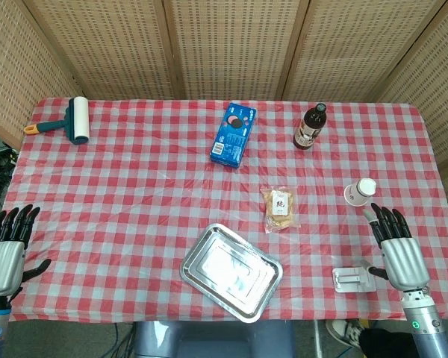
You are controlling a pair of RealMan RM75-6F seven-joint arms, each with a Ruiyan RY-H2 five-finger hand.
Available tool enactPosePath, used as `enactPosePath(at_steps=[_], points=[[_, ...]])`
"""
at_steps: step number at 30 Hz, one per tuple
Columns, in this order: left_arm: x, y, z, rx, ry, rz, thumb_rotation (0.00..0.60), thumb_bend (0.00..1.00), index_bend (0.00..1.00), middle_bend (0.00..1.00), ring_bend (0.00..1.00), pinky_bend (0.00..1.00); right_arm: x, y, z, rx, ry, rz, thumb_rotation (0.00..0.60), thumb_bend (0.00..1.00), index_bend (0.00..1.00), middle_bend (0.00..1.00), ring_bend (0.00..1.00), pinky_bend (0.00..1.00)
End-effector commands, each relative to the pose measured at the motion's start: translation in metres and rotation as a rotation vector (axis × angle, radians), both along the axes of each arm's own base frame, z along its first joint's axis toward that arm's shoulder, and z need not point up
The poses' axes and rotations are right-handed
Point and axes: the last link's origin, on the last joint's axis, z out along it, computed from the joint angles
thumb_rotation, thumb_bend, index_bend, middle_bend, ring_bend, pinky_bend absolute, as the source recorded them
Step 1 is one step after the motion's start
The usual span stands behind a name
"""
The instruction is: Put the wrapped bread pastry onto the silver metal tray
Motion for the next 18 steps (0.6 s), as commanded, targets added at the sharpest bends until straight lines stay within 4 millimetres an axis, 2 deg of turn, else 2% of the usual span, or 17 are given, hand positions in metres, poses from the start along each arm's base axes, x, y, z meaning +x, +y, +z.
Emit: enactPosePath(at_steps=[1,12,18], points=[[0.000,0.000,0.000,0.000,0.000,0.000,0.600,0.04,0.00,0.00,0.00,0.00,0.000,0.000,0.000,0.001,0.001,0.000,0.600,0.09,0.00,0.00,0.00,0.00],[0.000,0.000,0.002,0.008,-0.004,0.003,0.600,0.04,0.00,0.00,0.00,0.00,0.004,-0.002,-0.001,0.003,-0.014,0.014,0.600,0.09,0.00,0.00,0.00,0.00],[-0.003,0.003,0.003,0.010,-0.010,0.013,0.600,0.04,0.00,0.00,0.00,0.00,0.013,-0.014,-0.002,0.009,-0.037,0.034,0.600,0.09,0.00,0.00,0.00,0.00]])
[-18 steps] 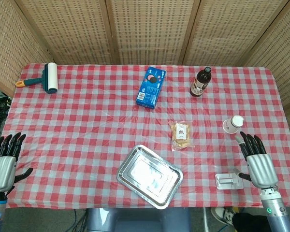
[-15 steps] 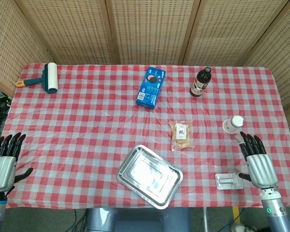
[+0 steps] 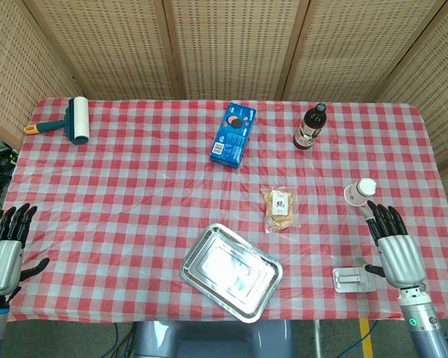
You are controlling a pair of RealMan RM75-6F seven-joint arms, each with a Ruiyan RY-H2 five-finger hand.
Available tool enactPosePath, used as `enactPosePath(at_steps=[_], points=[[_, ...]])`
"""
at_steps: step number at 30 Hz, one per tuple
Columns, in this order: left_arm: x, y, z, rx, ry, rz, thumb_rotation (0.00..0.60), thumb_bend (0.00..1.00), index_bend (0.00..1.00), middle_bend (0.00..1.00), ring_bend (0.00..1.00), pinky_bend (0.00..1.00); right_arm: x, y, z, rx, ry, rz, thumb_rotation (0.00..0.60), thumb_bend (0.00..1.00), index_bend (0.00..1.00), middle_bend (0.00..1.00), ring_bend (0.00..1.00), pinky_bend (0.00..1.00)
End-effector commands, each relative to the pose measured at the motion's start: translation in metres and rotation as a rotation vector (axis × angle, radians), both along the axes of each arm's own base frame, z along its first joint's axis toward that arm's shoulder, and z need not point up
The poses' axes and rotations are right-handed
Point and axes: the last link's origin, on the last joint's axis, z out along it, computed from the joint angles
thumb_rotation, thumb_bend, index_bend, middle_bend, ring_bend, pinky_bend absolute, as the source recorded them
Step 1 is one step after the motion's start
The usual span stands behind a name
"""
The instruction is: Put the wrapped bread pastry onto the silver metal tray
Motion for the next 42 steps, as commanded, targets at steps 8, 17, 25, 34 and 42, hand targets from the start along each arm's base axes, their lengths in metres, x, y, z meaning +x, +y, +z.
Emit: enactPosePath(at_steps=[8,17,25,34,42], points=[[-0.003,0.004,0.000,0.010,0.021,0.005,0.600,0.04,0.00,0.00,0.00,0.00,0.045,-0.042,-0.004,0.061,-0.007,0.079,0.600,0.09,0.00,0.00,0.00,0.00],[-0.004,0.005,0.005,0.018,-0.007,0.009,0.600,0.04,0.00,0.00,0.00,0.00,0.096,-0.093,-0.039,0.197,0.068,0.114,0.600,0.09,0.00,0.00,0.00,0.00],[-0.007,0.007,0.006,0.003,-0.022,0.013,0.600,0.04,0.00,0.00,0.00,0.00,0.123,-0.126,-0.083,0.324,0.121,0.068,0.600,0.09,0.00,0.00,0.00,0.00],[-0.009,0.010,0.006,-0.007,-0.035,0.027,0.600,0.04,0.00,0.00,0.00,0.00,0.123,-0.142,-0.106,0.386,0.165,-0.010,0.600,0.09,0.00,0.00,0.00,0.00],[-0.010,0.011,0.004,-0.014,-0.033,0.031,0.600,0.04,0.00,0.00,0.00,0.00,0.115,-0.158,-0.121,0.417,0.192,-0.085,0.600,0.09,0.00,0.00,0.00,0.00]])
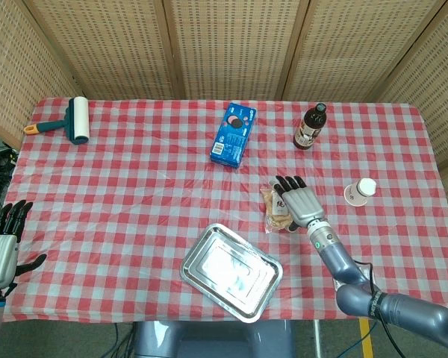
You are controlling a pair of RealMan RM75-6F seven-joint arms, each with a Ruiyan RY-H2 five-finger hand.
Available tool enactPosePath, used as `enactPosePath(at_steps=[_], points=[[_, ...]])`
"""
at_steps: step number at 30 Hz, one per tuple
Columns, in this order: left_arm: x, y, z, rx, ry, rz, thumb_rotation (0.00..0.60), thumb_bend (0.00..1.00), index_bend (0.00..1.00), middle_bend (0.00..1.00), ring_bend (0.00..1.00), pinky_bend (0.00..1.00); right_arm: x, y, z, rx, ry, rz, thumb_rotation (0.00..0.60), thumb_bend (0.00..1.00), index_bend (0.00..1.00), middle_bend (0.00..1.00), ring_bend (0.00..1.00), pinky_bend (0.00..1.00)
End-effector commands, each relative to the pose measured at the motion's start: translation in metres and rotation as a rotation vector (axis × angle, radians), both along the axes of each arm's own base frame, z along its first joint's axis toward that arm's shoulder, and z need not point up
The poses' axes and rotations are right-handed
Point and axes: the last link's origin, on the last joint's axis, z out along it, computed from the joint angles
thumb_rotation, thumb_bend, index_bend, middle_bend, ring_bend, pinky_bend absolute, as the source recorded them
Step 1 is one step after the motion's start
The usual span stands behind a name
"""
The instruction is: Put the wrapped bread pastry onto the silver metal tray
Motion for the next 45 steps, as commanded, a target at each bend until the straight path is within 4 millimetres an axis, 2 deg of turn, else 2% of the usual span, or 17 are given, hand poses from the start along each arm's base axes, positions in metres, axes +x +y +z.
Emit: enactPosePath(at_steps=[1,5,7,8,9,11,12,15,19,24,32,37,45], points=[[0.000,0.000,0.000,0.000,0.000,0.001,0.600,0.04,0.00,0.00,0.00,0.00,-0.001,-0.004,-0.008,0.017,0.015,-0.014,0.600,0.10,0.00,0.00,0.00,0.00],[-0.001,0.001,0.000,0.002,-0.002,0.003,0.600,0.04,0.00,0.00,0.00,0.00,-0.007,-0.006,-0.014,0.018,0.022,-0.032,0.600,0.10,0.02,0.00,0.00,0.01],[-0.001,0.001,0.000,0.002,-0.002,0.003,0.600,0.04,0.00,0.00,0.00,0.00,-0.009,-0.007,-0.017,0.008,0.017,-0.035,0.600,0.11,0.10,0.04,0.02,0.11],[0.000,0.001,0.000,0.003,-0.002,0.003,0.600,0.04,0.00,0.00,0.00,0.00,-0.009,-0.007,-0.018,-0.003,0.011,-0.032,0.600,0.12,0.18,0.11,0.09,0.21],[0.000,0.001,0.000,0.002,-0.002,0.003,0.600,0.04,0.00,0.00,0.00,0.00,-0.008,-0.008,-0.019,-0.019,0.003,-0.025,0.600,0.14,0.28,0.23,0.20,0.30],[0.000,0.001,0.000,0.003,-0.002,0.002,0.600,0.04,0.00,0.00,0.00,0.00,-0.006,-0.008,-0.020,-0.063,-0.026,-0.003,0.600,0.15,0.39,0.40,0.37,0.40],[0.000,0.000,0.000,0.003,-0.002,0.001,0.600,0.04,0.00,0.00,0.00,0.00,-0.006,-0.007,-0.021,-0.070,-0.037,0.006,0.600,0.15,0.43,0.45,0.42,0.43],[0.000,0.000,0.001,0.006,-0.003,0.001,0.600,0.04,0.00,0.00,0.00,0.00,-0.007,-0.006,-0.023,-0.073,-0.051,0.023,0.600,0.15,0.47,0.49,0.46,0.45],[0.001,0.000,0.002,0.009,-0.005,-0.002,0.600,0.04,0.00,0.00,0.00,0.00,-0.009,-0.003,-0.025,-0.059,-0.051,0.031,0.600,0.15,0.52,0.52,0.49,0.47],[0.002,-0.001,0.004,0.017,-0.011,-0.006,0.600,0.04,0.00,0.00,0.00,0.00,-0.006,0.001,-0.024,-0.055,-0.067,0.044,0.600,0.15,0.52,0.53,0.50,0.47],[0.002,-0.002,0.008,0.029,-0.017,-0.004,0.600,0.04,0.00,0.00,0.00,0.00,0.023,0.014,-0.002,-0.096,-0.135,0.150,0.600,0.15,0.52,0.53,0.50,0.47],[0.003,-0.003,0.008,0.029,-0.017,-0.009,0.600,0.04,0.00,0.00,0.00,0.00,0.044,0.031,0.002,-0.080,-0.168,0.225,0.600,0.15,0.52,0.52,0.50,0.47],[0.003,-0.003,0.008,0.029,-0.015,-0.006,0.600,0.04,0.00,0.00,0.00,0.00,0.070,0.083,-0.004,0.022,-0.249,0.321,0.600,0.15,0.51,0.52,0.50,0.47]])
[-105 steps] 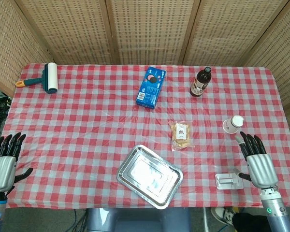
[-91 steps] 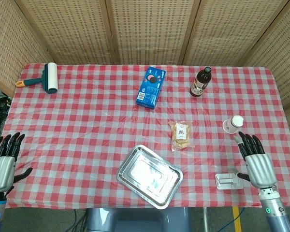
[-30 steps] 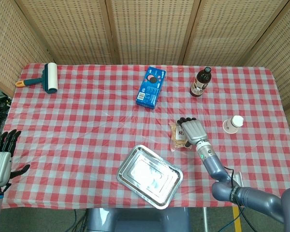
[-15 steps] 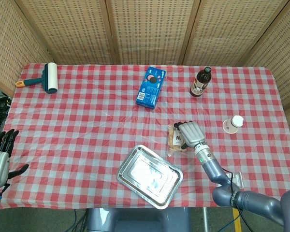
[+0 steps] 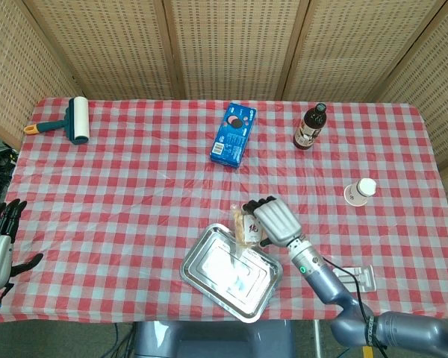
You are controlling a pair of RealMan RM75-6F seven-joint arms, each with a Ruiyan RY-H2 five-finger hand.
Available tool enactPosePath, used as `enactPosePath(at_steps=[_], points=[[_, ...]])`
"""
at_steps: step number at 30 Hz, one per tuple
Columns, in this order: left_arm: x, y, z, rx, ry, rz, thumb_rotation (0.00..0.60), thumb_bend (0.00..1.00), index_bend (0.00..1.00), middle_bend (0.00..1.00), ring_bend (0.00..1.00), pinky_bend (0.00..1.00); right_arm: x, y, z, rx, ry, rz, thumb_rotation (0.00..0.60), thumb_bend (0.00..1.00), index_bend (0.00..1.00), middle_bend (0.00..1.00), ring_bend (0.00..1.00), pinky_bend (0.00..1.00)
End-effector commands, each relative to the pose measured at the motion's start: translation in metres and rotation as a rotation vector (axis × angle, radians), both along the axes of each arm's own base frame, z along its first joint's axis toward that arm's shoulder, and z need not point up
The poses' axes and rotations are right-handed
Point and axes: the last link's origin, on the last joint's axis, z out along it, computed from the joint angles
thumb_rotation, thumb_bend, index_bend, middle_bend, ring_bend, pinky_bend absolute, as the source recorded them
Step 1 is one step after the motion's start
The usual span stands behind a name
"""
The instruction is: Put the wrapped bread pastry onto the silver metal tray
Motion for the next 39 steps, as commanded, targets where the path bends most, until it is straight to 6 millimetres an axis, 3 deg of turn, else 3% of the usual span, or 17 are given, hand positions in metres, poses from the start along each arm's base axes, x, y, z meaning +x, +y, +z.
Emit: enactPosePath(at_steps=[1,6,13,18,24,33,39], points=[[0.000,0.000,0.000,-0.001,0.001,-0.001,0.600,0.04,0.00,0.00,0.00,0.00,0.006,0.024,-0.004,0.047,-0.016,0.041,0.600,0.15,0.51,0.52,0.50,0.47],[0.001,-0.001,-0.002,-0.006,0.006,-0.004,0.600,0.04,0.00,0.00,0.00,0.00,0.011,0.041,-0.014,0.096,-0.017,0.068,0.600,0.15,0.51,0.51,0.50,0.47],[0.001,0.000,-0.002,-0.007,0.008,-0.004,0.600,0.04,0.00,0.00,0.00,0.00,0.011,0.045,-0.022,0.123,-0.009,0.062,0.600,0.14,0.47,0.44,0.45,0.45],[0.000,0.001,-0.003,-0.011,0.008,0.000,0.600,0.04,0.00,0.00,0.00,0.00,0.008,0.046,-0.024,0.163,0.017,0.042,0.600,0.12,0.31,0.21,0.23,0.21],[0.000,0.001,-0.004,-0.011,0.011,0.002,0.600,0.04,0.00,0.00,0.00,0.00,0.006,0.045,-0.021,0.180,0.045,0.021,0.600,0.09,0.18,0.06,0.07,0.00],[0.001,0.000,-0.004,-0.010,0.009,0.002,0.600,0.04,0.00,0.00,0.00,0.00,0.004,0.039,-0.013,0.149,0.089,-0.009,0.600,0.08,0.14,0.02,0.05,0.00],[0.000,0.000,-0.004,-0.013,0.009,0.003,0.600,0.04,0.00,0.00,0.00,0.00,-0.009,0.022,0.007,0.021,0.113,-0.050,0.600,0.08,0.13,0.01,0.02,0.00]])
